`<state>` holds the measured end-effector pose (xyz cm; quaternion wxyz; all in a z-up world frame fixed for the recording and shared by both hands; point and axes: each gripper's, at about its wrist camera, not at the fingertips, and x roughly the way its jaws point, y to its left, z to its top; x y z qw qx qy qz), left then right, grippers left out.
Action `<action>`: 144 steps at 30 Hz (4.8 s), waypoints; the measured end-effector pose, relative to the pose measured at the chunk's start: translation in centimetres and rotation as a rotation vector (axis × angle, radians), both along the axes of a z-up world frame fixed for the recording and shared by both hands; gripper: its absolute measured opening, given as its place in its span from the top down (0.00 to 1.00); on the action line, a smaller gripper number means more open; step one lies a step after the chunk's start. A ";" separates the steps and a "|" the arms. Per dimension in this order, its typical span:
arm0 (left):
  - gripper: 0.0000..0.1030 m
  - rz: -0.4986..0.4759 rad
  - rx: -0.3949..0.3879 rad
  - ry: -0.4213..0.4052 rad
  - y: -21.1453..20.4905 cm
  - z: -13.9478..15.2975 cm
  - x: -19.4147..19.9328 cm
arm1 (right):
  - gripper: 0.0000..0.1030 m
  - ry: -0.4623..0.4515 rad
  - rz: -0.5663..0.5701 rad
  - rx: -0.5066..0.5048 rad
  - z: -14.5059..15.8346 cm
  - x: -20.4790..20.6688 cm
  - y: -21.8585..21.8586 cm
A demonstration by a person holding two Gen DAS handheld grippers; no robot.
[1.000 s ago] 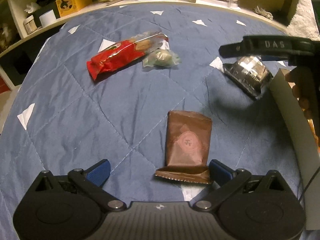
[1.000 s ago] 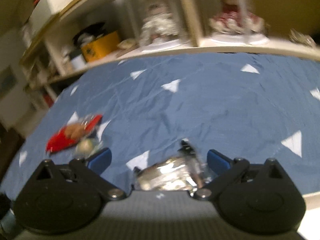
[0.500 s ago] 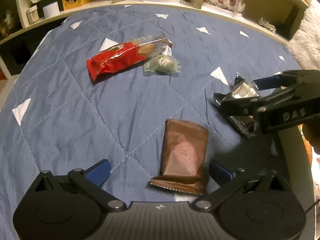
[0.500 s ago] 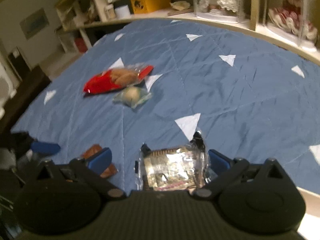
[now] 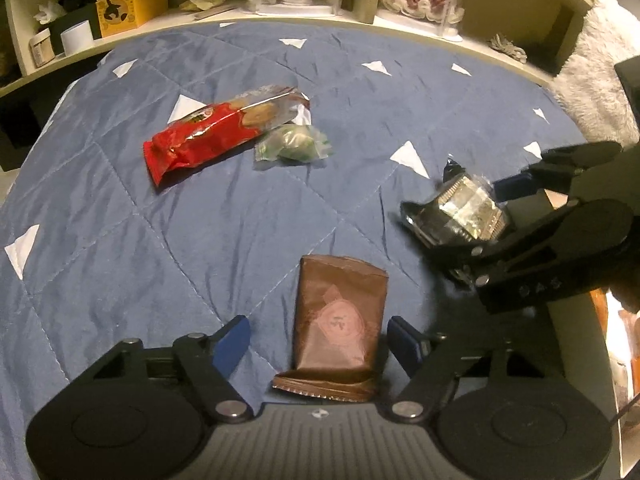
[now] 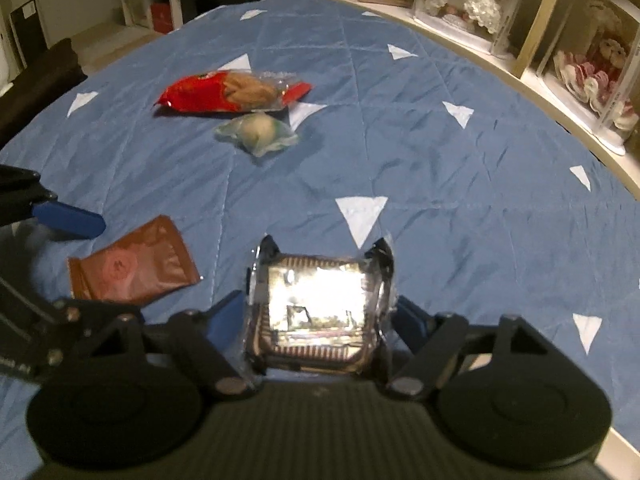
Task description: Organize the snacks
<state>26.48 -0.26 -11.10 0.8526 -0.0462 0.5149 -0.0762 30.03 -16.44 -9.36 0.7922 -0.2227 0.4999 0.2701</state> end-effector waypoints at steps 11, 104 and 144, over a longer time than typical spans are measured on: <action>0.35 -0.060 0.044 -0.009 -1.4 -0.4 0.2 | 0.28 0.004 -0.036 -0.011 -0.5 0.1 -0.2; 0.57 -0.019 -0.326 0.013 -22.4 1.9 -2.5 | 0.32 -0.140 -0.790 0.078 3.8 -11.0 -29.1; 0.22 -0.115 -0.210 -0.004 -22.4 5.7 -4.5 | 0.17 -0.173 -0.920 0.055 6.4 -14.0 -29.0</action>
